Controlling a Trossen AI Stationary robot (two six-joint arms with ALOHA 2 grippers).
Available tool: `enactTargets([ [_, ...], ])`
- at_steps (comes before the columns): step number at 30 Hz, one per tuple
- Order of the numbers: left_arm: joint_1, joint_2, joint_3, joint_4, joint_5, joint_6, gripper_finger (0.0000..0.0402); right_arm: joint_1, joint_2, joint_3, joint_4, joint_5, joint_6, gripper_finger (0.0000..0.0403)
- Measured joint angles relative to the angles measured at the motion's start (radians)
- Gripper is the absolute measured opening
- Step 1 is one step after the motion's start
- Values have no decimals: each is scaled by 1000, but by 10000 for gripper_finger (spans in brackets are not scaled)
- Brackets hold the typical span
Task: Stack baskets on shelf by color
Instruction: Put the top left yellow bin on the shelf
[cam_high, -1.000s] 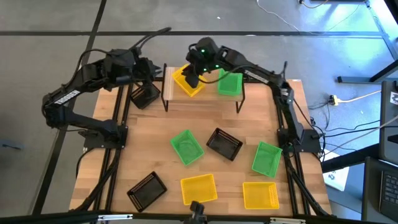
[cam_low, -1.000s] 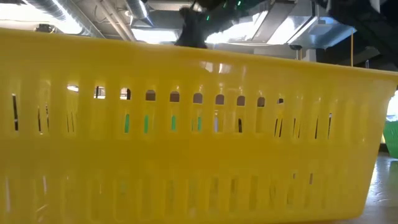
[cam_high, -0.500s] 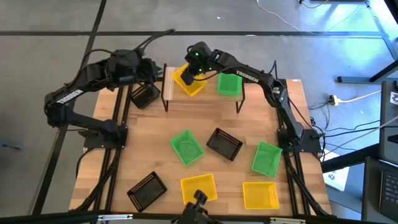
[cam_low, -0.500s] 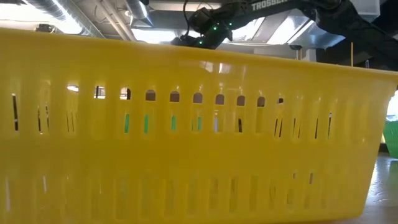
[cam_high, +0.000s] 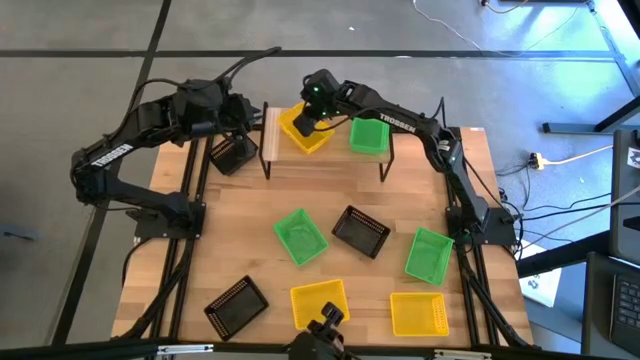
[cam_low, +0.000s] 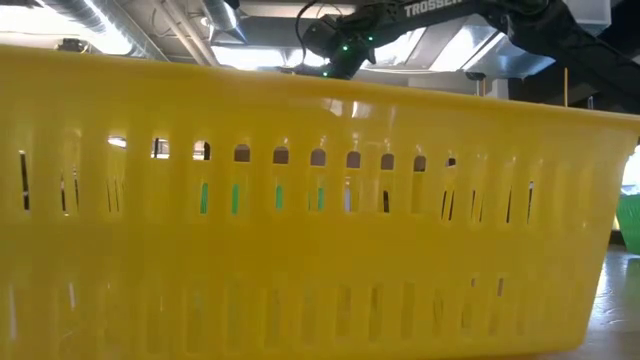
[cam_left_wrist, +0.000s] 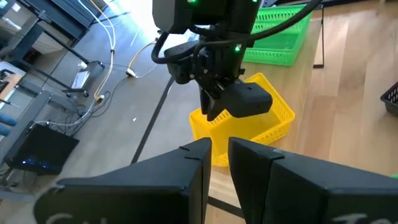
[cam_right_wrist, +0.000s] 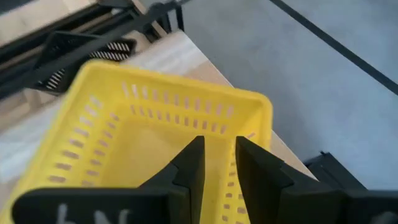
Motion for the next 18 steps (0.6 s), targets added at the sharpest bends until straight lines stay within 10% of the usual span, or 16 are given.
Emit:
enactTargets([
  [18,0,0,0,0,0,-1,47,49,-9,1,-77,125,2,90],
])
